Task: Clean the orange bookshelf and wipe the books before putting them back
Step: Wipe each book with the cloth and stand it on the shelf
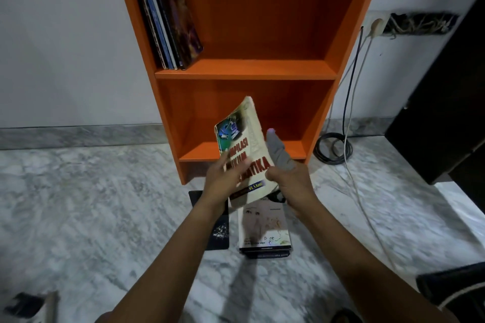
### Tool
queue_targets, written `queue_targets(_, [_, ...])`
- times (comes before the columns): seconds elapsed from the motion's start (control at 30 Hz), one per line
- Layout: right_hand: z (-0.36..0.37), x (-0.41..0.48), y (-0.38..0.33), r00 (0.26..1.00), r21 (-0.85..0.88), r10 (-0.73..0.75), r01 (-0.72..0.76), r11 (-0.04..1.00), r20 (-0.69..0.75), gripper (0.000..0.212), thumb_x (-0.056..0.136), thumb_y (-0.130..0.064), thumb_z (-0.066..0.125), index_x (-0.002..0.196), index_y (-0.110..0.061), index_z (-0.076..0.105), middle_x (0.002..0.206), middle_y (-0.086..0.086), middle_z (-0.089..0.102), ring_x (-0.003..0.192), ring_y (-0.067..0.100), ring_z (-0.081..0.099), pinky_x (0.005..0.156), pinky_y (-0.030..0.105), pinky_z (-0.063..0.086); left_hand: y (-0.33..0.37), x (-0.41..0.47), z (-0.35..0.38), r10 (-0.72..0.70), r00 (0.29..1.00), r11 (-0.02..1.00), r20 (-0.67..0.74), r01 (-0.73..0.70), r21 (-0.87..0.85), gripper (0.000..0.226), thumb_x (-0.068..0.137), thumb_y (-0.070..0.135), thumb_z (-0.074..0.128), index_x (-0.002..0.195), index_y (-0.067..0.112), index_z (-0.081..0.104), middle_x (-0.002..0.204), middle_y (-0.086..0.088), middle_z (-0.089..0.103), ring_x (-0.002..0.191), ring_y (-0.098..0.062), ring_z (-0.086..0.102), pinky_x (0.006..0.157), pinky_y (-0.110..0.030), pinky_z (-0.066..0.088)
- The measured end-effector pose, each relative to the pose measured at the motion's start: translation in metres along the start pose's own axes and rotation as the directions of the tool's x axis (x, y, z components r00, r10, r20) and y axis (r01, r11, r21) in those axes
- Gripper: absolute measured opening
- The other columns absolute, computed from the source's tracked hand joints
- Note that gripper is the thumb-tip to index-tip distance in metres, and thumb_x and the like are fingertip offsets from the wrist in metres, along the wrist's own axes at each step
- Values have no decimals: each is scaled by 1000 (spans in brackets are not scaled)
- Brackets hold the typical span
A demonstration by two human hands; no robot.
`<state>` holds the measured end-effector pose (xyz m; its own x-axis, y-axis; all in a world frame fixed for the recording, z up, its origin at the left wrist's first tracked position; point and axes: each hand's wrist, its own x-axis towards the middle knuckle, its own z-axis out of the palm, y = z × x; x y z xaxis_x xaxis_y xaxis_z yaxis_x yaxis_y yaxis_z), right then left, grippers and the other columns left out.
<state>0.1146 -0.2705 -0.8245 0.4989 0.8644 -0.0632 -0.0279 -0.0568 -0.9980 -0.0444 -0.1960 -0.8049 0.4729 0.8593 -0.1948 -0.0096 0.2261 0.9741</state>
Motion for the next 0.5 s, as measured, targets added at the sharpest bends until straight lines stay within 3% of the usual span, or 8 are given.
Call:
queue_targets(0.07, [15,-13,1,991,-72,-120,124,990,58,37,72,-6,70,90,23,53,71,36,48,52,39,37,46,38,37,9,-2,7,-40,999,967,26,46,-250,36,95,49,60,120,24,70,107,-3,78,91,-18,76,73,-34,59])
queue_targets(0.13, [30,-27,3,971,-140,-188,209,968,147,18,71,0,74,80,10,61,70,17,60,55,22,52,53,31,43,11,-2,3,-48,999,891,-20,33,-452,43,95,55,56,102,17,75,90,-2,76,78,-17,73,73,-35,56])
queue_targets(0.17, [37,-34,3,959,-144,-196,227,963,203,16,72,2,76,87,3,68,79,8,66,63,16,58,59,29,48,8,-3,-1,-40,998,844,-56,4,-536,43,93,55,58,96,16,74,83,-3,72,76,-18,70,74,-36,56])
queue_targets(0.23, [49,-44,5,924,-126,-228,277,953,307,42,77,-7,82,118,-9,71,118,0,65,98,5,66,84,26,56,5,-3,-9,-6,997,763,-83,-49,-645,52,81,53,73,108,9,69,91,-12,69,84,-26,67,82,-43,58])
queue_targets(0.3, [58,-48,8,891,-147,-266,338,929,369,60,86,-36,79,141,-35,56,151,-6,42,136,8,50,111,36,47,8,-6,-12,44,998,758,-37,-57,-650,78,56,47,93,115,4,66,98,-18,72,86,-31,72,78,-44,62])
queue_targets(0.33, [59,-47,7,888,-202,-281,370,907,364,62,90,-48,70,145,-54,43,159,-7,32,144,11,40,116,42,41,7,-8,-13,63,998,742,13,-38,-669,77,48,43,96,108,4,69,92,-17,75,82,-31,74,69,-41,64])
queue_targets(0.4, [57,-39,1,899,-354,-320,416,838,301,67,92,-59,55,145,-68,16,164,-7,25,149,16,29,120,48,32,4,-12,-12,87,995,730,53,-27,-683,55,49,35,96,91,7,76,79,-11,77,76,-29,73,56,-33,62])
queue_targets(0.5, [54,-21,-18,900,-432,-379,436,790,215,61,92,-60,42,144,-68,13,163,-6,26,146,22,28,118,54,31,-4,-18,-5,127,985,719,114,-12,-695,49,40,27,96,83,8,83,79,-14,75,68,-26,73,59,-34,61])
